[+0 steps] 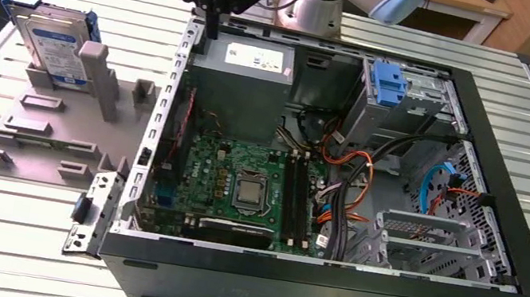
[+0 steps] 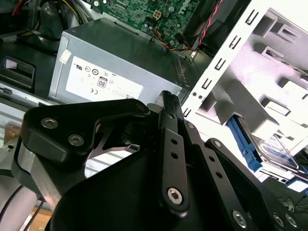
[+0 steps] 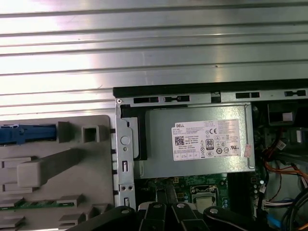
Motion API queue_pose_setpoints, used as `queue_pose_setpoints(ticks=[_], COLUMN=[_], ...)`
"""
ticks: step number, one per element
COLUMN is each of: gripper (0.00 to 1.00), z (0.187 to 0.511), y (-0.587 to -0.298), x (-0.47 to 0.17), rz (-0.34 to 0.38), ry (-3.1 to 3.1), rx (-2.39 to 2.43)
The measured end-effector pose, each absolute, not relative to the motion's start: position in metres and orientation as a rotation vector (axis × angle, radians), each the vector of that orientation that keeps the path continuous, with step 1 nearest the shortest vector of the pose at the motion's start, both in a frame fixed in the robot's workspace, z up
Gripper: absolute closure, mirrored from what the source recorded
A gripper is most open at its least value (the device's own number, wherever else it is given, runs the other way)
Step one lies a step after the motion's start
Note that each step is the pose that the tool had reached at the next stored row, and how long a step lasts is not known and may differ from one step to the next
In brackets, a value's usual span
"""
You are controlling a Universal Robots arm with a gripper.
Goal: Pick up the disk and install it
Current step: 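Reach for the disk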
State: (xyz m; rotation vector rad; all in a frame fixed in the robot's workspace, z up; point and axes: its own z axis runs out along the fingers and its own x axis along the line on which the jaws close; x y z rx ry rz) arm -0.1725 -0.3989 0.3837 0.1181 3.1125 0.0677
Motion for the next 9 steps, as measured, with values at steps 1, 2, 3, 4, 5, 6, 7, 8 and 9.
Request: queue_pose_setpoints(ticks=[1, 2, 3, 4, 5, 6, 7, 8, 9], gripper=[0.89, 0.89, 0.89, 0.89, 0.89, 0.89, 0.89, 0.89, 0.89], z=[0.3836, 0.3836, 0.3836, 0.3836, 0.3835, 0.3835, 0.3834, 0.3834, 0.3834], y=[-0.3989, -0.3989, -0.3989, -0.3989, -0.3989, -0.3989, -0.3989, -0.3989, -0.3989], x=[-0.1728, -0.1731, -0.1734, -0.1737, -0.174, -0.1742, -0.1745, -0.1748, -0.175], rz=[0.068, 0.068, 0.068, 0.068, 0.068, 0.068, 0.068, 0.068, 0.068], ry=[3.112, 3.112, 3.112, 3.112, 3.112, 3.112, 3.112, 3.112, 3.113], rx=[0.118, 0.118, 0.118, 0.118, 0.118, 0.118, 0.118, 0.118, 0.118])
